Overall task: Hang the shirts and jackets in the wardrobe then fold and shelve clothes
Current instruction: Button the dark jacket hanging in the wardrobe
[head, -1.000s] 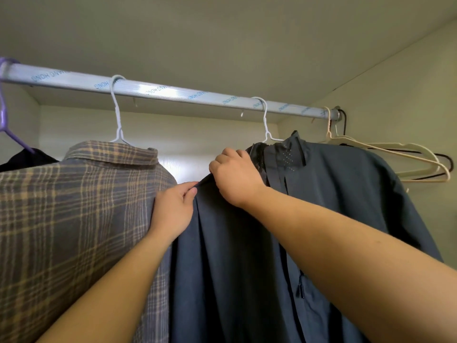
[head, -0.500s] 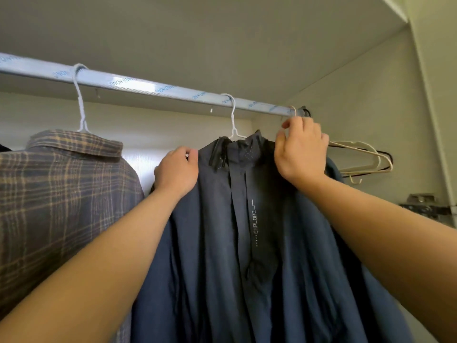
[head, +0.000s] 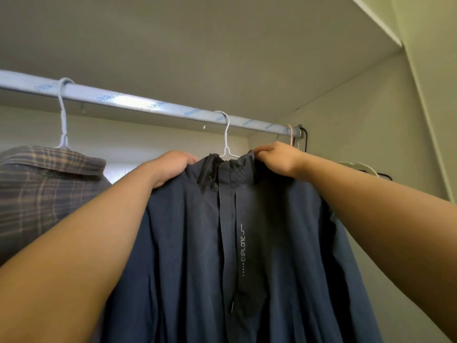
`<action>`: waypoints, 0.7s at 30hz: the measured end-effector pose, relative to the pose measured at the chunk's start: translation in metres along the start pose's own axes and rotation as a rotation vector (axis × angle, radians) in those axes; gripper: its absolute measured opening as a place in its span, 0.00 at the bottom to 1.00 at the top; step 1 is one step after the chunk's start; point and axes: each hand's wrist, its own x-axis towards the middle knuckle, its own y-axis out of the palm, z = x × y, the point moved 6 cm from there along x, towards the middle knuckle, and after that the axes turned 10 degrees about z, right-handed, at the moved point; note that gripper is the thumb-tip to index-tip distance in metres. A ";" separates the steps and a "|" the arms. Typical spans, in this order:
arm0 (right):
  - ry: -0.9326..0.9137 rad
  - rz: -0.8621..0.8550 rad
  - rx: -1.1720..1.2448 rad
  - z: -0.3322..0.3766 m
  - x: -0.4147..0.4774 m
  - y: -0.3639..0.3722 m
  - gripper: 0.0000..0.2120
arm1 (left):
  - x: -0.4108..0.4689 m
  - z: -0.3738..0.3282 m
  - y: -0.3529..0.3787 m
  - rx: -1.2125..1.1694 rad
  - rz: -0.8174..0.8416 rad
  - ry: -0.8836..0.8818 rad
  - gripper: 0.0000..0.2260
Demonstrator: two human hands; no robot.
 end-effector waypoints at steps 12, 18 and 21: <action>0.238 0.445 0.532 -0.030 0.038 0.014 0.23 | 0.043 0.004 0.009 -0.094 0.212 -0.260 0.13; 0.364 0.227 0.488 -0.048 0.040 0.010 0.17 | 0.044 0.015 -0.001 -0.113 0.155 -0.335 0.17; 0.350 0.027 0.466 -0.048 0.037 0.002 0.11 | 0.035 0.014 -0.017 -0.160 -0.118 -0.283 0.04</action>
